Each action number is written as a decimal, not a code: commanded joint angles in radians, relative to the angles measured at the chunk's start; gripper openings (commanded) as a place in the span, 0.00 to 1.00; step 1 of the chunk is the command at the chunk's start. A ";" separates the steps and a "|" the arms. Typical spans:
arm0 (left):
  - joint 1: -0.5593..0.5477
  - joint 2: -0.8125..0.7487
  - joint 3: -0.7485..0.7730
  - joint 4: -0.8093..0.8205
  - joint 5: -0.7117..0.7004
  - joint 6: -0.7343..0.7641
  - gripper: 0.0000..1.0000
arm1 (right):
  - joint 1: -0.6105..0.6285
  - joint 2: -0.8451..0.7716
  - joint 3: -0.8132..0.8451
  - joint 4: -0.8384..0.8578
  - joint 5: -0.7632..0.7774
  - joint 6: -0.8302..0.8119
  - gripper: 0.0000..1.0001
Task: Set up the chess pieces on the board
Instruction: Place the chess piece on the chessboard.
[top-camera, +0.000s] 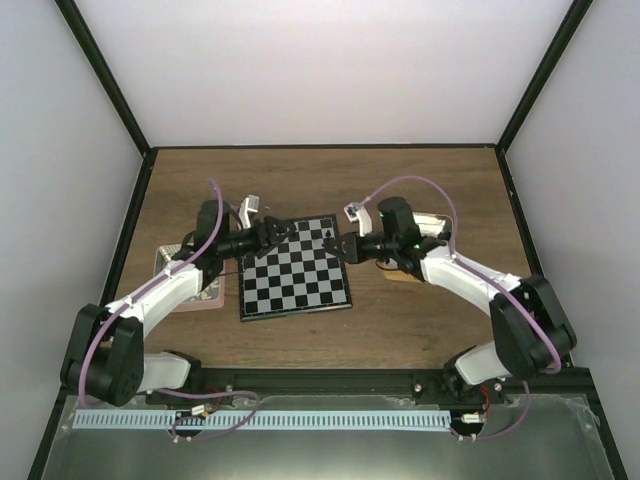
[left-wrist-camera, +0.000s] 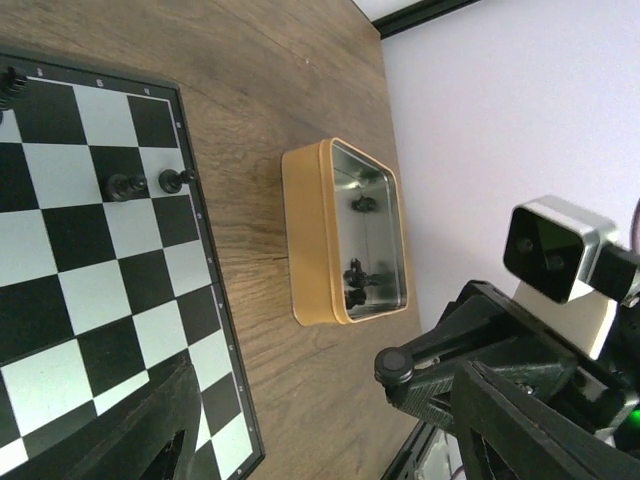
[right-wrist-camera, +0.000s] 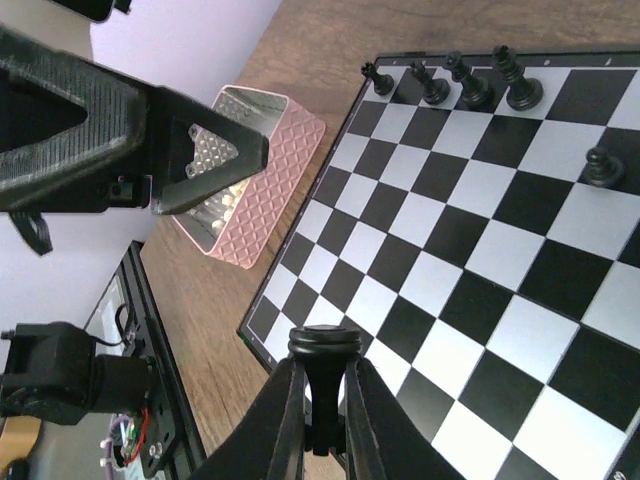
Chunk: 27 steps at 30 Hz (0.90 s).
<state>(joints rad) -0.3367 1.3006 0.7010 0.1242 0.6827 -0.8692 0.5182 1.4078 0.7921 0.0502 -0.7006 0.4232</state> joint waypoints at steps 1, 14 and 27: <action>-0.003 -0.025 -0.008 -0.032 -0.073 0.040 0.71 | 0.048 0.074 0.168 -0.241 0.059 0.011 0.08; -0.003 -0.103 -0.032 -0.178 -0.309 0.202 0.70 | 0.174 0.298 0.340 -0.684 0.168 0.062 0.08; -0.003 -0.124 -0.061 -0.201 -0.351 0.257 0.70 | 0.200 0.463 0.510 -0.830 0.235 0.061 0.16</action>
<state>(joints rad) -0.3374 1.1954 0.6514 -0.0788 0.3561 -0.6445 0.7086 1.8500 1.2308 -0.7200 -0.4885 0.4835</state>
